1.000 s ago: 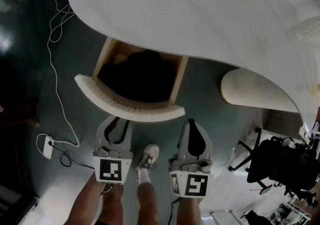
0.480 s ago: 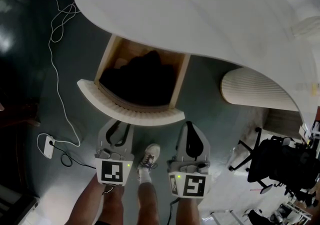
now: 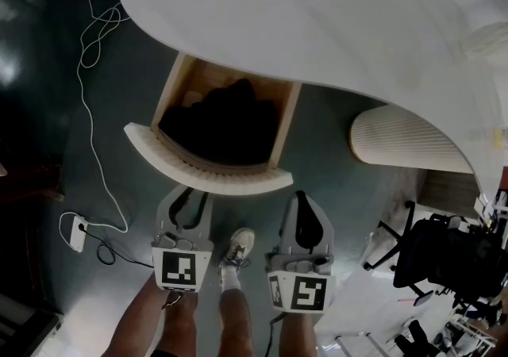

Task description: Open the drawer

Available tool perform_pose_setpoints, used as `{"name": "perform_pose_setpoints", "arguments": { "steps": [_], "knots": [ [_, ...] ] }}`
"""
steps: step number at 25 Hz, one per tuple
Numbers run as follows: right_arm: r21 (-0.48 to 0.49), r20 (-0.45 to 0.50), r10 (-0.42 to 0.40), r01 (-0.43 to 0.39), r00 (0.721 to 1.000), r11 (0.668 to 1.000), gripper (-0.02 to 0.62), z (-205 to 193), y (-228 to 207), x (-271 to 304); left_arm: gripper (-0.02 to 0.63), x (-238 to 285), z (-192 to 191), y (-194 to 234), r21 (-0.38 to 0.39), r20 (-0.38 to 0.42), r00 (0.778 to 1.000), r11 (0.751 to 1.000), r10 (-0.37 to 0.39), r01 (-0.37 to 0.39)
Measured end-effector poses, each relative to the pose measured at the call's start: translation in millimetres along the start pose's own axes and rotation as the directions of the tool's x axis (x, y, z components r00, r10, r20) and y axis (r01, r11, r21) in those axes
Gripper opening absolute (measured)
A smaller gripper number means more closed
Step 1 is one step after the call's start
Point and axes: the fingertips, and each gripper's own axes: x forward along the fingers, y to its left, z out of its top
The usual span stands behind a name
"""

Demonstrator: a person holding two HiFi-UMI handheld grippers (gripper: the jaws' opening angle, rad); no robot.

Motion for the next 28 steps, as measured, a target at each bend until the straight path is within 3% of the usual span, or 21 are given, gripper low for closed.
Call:
{"name": "perform_pose_setpoints", "arguments": {
  "steps": [6, 7, 8, 10, 28],
  "knots": [
    [0.001, -0.002, -0.006, 0.006, 1.0, 1.0, 0.003, 2, -3, 0, 0.115, 0, 2, -3, -0.012, 0.002, 0.999, 0.999, -0.036, 0.036],
    [0.002, -0.002, -0.006, 0.006, 1.0, 1.0, 0.003, 3, -3, 0, 0.154, -1, 3, -6, -0.022, 0.007, 0.998, 0.998, -0.061, 0.061],
    [0.001, -0.003, -0.006, 0.006, 1.0, 1.0, 0.003, 4, -3, 1, 0.246, -2, 4, -9, -0.03, 0.011, 0.996, 0.996, -0.083, 0.083],
    [-0.005, -0.005, -0.005, 0.005, 1.0, 1.0, 0.003, 6, -4, 1, 0.291, -4, 5, -11, -0.026, 0.017, 0.995, 0.995, -0.096, 0.096],
    [-0.023, -0.005, -0.023, 0.022, 1.0, 0.999, 0.003, 46, -15, -8, 0.295, -32, 62, -6, -0.006, 0.058, 0.996, 0.998, -0.069, 0.069]
  ]
}}
